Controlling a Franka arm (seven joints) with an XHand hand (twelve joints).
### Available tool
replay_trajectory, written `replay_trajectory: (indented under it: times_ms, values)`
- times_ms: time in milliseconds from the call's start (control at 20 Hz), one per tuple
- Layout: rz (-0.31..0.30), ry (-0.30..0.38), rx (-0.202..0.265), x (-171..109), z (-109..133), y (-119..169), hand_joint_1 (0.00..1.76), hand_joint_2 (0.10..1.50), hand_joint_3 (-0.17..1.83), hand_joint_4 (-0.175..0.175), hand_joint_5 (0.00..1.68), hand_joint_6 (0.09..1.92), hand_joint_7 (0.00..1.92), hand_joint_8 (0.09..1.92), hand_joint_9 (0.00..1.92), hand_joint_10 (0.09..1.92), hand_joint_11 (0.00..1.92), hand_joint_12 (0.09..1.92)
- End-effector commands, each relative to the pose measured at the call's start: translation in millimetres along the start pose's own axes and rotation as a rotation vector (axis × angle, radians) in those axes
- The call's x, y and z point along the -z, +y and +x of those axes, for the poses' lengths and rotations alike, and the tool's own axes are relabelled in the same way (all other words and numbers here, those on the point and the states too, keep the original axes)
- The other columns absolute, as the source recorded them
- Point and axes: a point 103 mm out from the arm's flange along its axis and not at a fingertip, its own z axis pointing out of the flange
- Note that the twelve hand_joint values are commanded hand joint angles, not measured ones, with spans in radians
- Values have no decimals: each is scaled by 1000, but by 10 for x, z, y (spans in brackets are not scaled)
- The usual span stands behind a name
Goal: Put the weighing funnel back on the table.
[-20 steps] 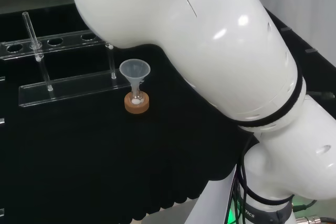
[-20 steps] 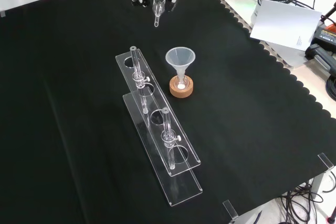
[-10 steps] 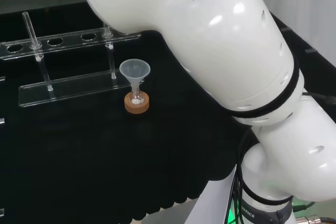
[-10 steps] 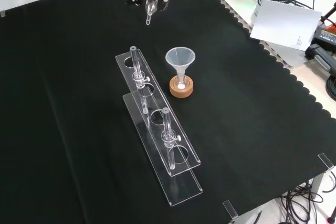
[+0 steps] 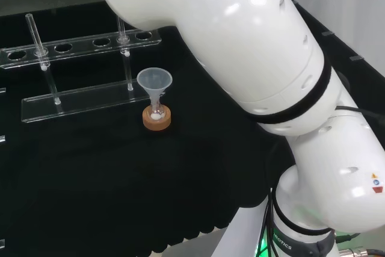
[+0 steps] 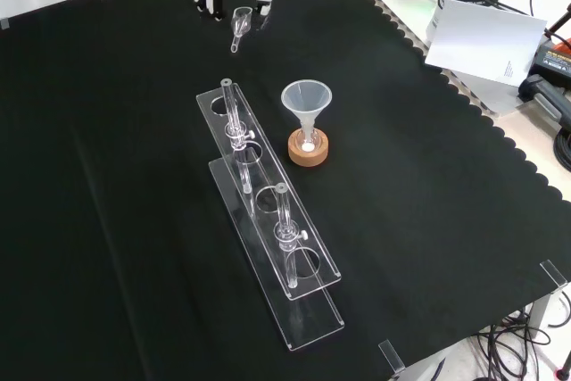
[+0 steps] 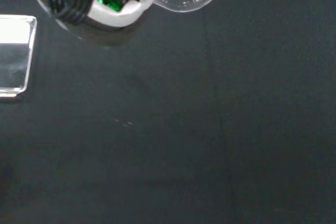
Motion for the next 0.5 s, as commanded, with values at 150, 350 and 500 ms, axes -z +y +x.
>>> replay_trajectory:
  times_ms: [150, 350, 500]
  values:
    - [-9, -6, -1, -354, -85, 573, 1124, 684, 601, 175, 1268, 655, 622, 657, 928, 375, 718, 1135]
    - [7, -5, -2, -499, -117, 771, 1123, 685, 602, 175, 1268, 657, 621, 658, 928, 376, 720, 1134]
    - [11, -3, -6, -589, -142, 892, 1123, 685, 602, 175, 1267, 658, 621, 658, 928, 376, 721, 1134]
